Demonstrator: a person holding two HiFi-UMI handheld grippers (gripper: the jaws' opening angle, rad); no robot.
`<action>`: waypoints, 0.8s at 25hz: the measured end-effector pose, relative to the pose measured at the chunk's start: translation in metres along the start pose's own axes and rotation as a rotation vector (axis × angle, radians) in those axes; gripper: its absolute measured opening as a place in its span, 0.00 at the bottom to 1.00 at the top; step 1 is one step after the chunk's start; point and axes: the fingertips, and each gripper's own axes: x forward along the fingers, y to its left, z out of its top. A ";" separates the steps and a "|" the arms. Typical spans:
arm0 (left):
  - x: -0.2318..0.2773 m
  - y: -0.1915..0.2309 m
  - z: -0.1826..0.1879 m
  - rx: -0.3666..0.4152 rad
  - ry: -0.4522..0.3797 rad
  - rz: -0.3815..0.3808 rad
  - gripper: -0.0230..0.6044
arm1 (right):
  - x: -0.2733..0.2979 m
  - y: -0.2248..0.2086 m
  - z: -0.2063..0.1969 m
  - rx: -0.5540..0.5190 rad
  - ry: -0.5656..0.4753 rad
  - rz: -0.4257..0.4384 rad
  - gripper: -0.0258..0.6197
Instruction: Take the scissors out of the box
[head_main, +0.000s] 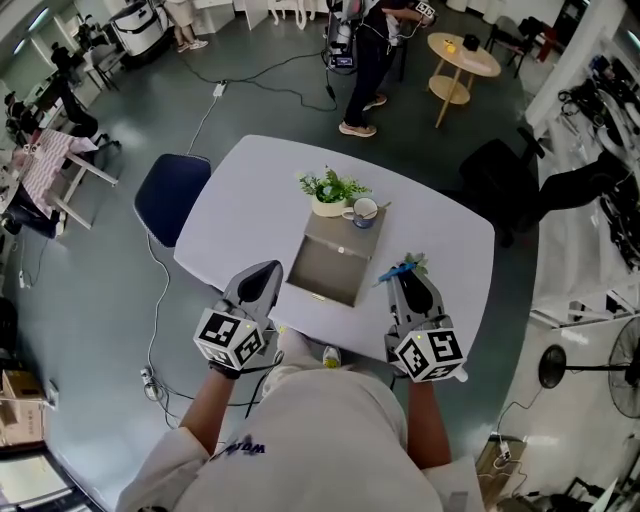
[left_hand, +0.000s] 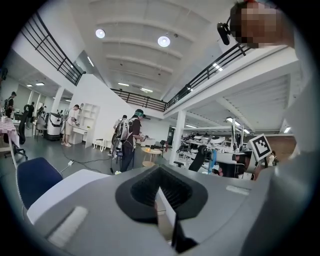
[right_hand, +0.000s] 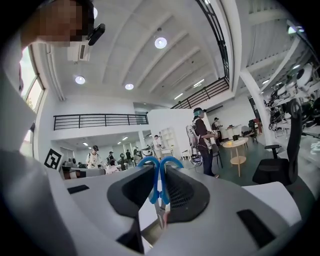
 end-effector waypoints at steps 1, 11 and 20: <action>0.001 -0.002 0.001 0.002 -0.003 -0.004 0.04 | -0.003 -0.001 0.002 -0.003 -0.007 -0.004 0.16; -0.001 -0.013 0.016 0.036 -0.019 -0.007 0.04 | -0.018 -0.004 0.019 0.000 -0.050 -0.002 0.16; -0.005 -0.008 0.029 0.062 -0.027 0.016 0.04 | -0.029 -0.007 0.037 0.004 -0.096 -0.008 0.16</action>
